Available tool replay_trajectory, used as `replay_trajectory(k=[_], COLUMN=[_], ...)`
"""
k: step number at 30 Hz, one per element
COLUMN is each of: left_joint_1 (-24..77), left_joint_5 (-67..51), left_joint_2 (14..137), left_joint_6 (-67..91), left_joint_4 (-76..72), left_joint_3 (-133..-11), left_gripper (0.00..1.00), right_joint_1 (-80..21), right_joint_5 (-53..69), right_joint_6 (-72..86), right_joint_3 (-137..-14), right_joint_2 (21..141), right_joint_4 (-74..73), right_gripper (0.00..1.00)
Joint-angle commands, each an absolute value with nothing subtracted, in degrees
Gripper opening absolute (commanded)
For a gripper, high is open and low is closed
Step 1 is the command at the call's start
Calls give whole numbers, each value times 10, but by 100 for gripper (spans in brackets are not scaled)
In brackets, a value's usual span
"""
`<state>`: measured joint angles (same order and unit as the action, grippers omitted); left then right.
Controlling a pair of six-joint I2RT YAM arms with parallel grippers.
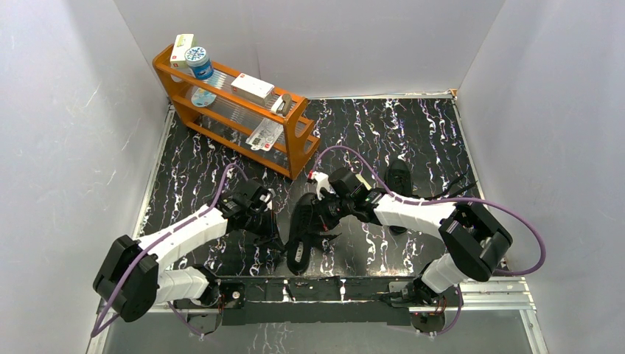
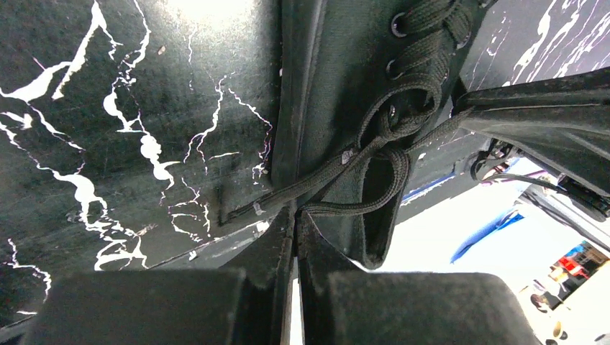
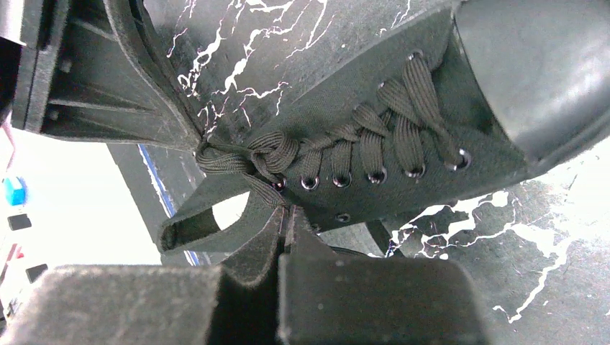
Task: Tie the shoes
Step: Wrap the shoelace around the shoelace, then cross the shoelace with the shoelace.
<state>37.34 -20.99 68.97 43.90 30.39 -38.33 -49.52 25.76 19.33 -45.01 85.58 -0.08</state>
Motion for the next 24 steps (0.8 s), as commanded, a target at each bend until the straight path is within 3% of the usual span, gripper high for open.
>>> replay_trajectory(k=[1, 7, 16, 24], left_joint_1=[375, 375, 375, 375], left_joint_5=[-237, -255, -296, -328], left_joint_2=[662, 607, 633, 698], left_joint_6=[469, 476, 472, 492], left_joint_4=[297, 257, 222, 156], left_joint_3=[-342, -328, -321, -326], left_gripper=[0, 0, 2, 0], right_joint_1=[-493, -491, -490, -472], right_joint_5=[252, 247, 188, 200], right_joint_6=[195, 196, 247, 92], right_joint_3=[-472, -466, -422, -403], right_joint_2=[852, 858, 846, 875], right_joint_4=[7, -21, 3, 96], right_gripper=[0, 0, 0, 0])
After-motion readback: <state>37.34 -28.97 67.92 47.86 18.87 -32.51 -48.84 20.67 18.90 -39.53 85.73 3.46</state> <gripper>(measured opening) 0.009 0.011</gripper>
